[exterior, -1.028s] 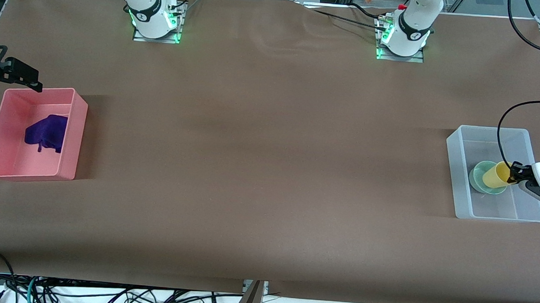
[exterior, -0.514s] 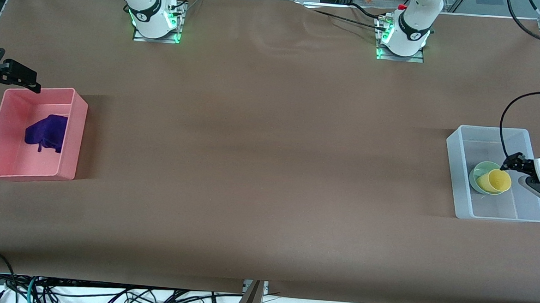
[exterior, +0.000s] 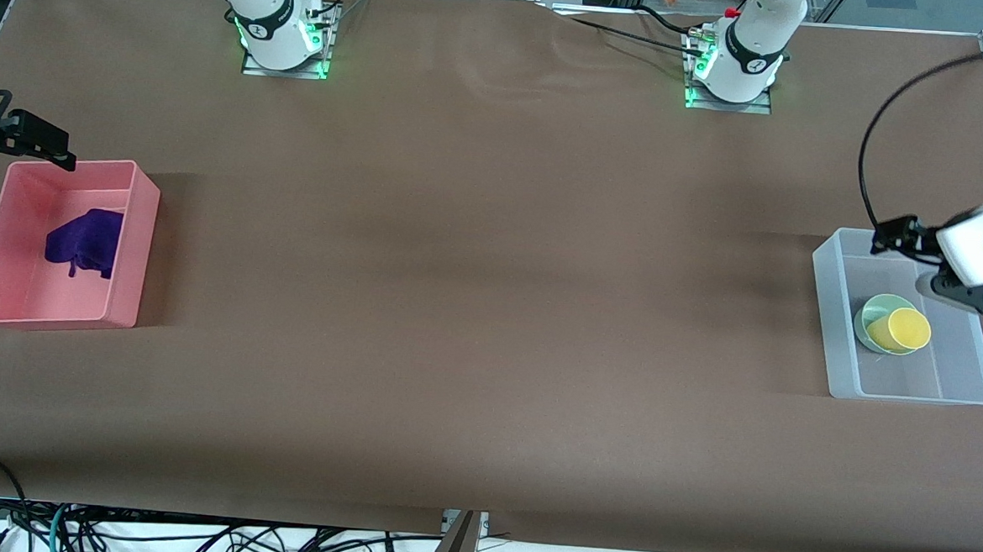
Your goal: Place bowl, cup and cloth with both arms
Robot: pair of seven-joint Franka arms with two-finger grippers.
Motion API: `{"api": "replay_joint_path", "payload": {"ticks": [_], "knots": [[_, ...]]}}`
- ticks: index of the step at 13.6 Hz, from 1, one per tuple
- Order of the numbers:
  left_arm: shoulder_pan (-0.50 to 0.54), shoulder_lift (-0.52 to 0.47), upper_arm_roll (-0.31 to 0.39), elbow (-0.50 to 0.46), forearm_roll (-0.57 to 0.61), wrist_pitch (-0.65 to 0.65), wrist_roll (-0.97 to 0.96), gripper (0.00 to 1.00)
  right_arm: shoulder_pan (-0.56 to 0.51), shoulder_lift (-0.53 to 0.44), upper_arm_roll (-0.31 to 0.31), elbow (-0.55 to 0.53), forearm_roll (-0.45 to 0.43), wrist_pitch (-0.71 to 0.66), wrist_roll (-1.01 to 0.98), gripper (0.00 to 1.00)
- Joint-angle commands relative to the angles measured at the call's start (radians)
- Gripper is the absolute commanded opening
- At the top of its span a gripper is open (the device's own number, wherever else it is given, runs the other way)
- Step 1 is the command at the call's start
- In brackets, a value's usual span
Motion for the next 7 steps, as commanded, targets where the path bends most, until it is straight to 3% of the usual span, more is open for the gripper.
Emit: {"api": "replay_joint_path", "payload": {"ticks": [1, 2, 5, 7], "knots": [[-0.064, -0.083, 0.004, 0.058, -0.038, -0.081, -0.021, 1.0, 0.003, -0.006, 0.006, -0.005, -0.013, 0.008, -0.002, 1.0], [-0.151, -0.111, 0.096, 0.058, -0.053, -0.083, -0.02, 1.0, 0.001, -0.006, 0.006, -0.005, -0.012, 0.008, 0.0, 1.0], [-0.494, -0.24, 0.507, -0.032, -0.238, -0.063, -0.024, 1.0, 0.003, -0.006, 0.007, -0.005, -0.012, 0.008, -0.002, 1.0], [-0.65, -0.304, 0.676, -0.153, -0.242, 0.027, -0.041, 1.0, 0.006, -0.004, 0.009, -0.005, -0.015, 0.011, -0.003, 1.0]]}}
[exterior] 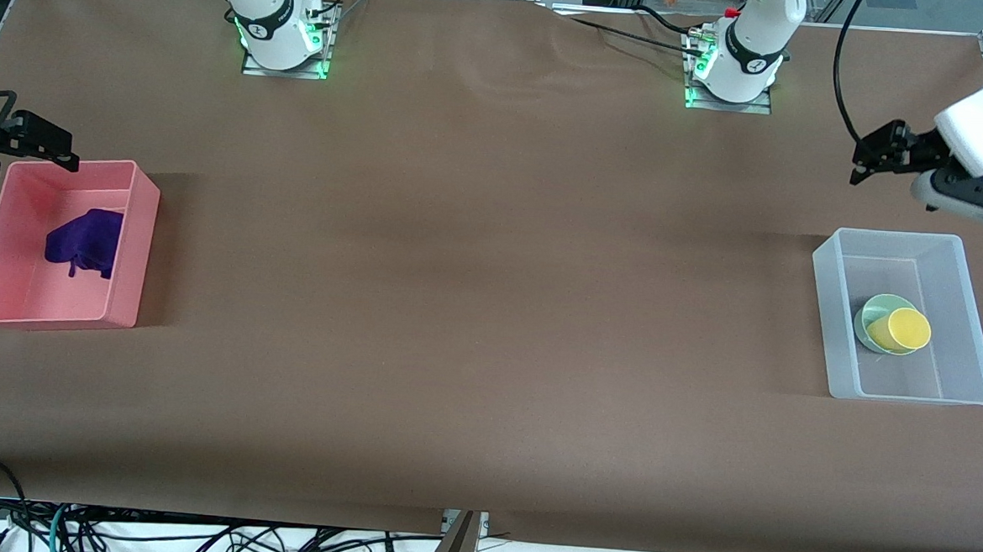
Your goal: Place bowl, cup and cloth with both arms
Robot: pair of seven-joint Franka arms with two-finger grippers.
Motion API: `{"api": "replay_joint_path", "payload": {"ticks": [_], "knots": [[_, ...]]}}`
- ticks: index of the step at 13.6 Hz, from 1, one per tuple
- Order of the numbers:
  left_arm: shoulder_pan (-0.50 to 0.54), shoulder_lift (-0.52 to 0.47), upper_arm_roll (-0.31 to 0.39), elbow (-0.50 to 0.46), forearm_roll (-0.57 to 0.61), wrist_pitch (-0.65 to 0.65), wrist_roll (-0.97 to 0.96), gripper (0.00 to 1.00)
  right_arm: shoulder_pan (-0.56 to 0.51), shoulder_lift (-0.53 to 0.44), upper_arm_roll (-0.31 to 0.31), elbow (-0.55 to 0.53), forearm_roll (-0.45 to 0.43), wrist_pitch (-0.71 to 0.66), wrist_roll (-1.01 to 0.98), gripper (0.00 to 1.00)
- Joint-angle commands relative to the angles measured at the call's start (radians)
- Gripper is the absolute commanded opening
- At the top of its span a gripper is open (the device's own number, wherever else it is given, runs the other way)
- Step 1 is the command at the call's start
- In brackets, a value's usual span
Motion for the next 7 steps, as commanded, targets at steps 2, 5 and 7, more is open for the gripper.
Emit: {"api": "replay_joint_path", "payload": {"ticks": [2, 5, 7], "knots": [[-0.153, -0.106, 0.178, -0.25, -0.033, 0.191, -0.115, 1.0, 0.003, -0.002, 0.006, -0.005, -0.015, 0.029, -0.005, 1.0], [-0.17, -0.109, 0.178, -0.267, -0.035, 0.225, -0.153, 1.0, 0.003, 0.003, 0.005, -0.005, -0.016, 0.03, -0.006, 1.0], [-0.173, -0.108, 0.178, -0.261, -0.035, 0.225, -0.166, 1.0, 0.002, 0.003, 0.005, -0.005, -0.02, 0.032, -0.006, 1.0]]}}
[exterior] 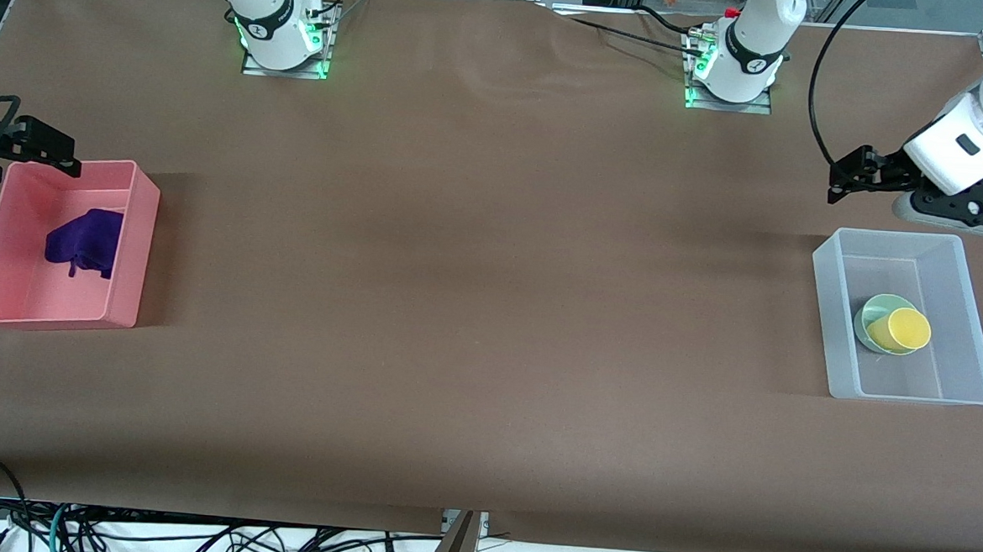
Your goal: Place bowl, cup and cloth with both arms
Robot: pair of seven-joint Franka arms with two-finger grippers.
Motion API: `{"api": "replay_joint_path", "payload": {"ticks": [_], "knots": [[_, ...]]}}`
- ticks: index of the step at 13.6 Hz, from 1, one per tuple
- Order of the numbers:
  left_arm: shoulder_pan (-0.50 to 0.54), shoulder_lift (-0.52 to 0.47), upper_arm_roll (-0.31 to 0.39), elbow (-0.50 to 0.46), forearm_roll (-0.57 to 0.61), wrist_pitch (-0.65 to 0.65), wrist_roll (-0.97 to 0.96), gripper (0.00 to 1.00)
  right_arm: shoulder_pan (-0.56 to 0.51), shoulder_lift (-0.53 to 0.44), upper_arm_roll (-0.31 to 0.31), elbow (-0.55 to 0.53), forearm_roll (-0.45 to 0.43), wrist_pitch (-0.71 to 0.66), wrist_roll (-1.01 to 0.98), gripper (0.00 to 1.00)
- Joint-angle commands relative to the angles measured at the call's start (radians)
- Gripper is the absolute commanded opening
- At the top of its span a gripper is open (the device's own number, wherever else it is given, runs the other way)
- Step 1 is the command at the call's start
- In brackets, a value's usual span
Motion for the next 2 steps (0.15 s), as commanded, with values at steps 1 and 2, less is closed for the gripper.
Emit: {"api": "replay_joint_path", "payload": {"ticks": [1, 2], "knots": [[-0.013, -0.034, 0.013, -0.023, -0.021, 0.015, -0.023, 1.0, -0.001, -0.005, 0.001, -0.005, -0.017, 0.011, -0.009, 1.0], [-0.013, -0.034, 0.013, -0.021, -0.021, 0.015, -0.023, 1.0, -0.001, -0.005, 0.001, -0.005, -0.017, 0.011, -0.009, 1.0]]}}
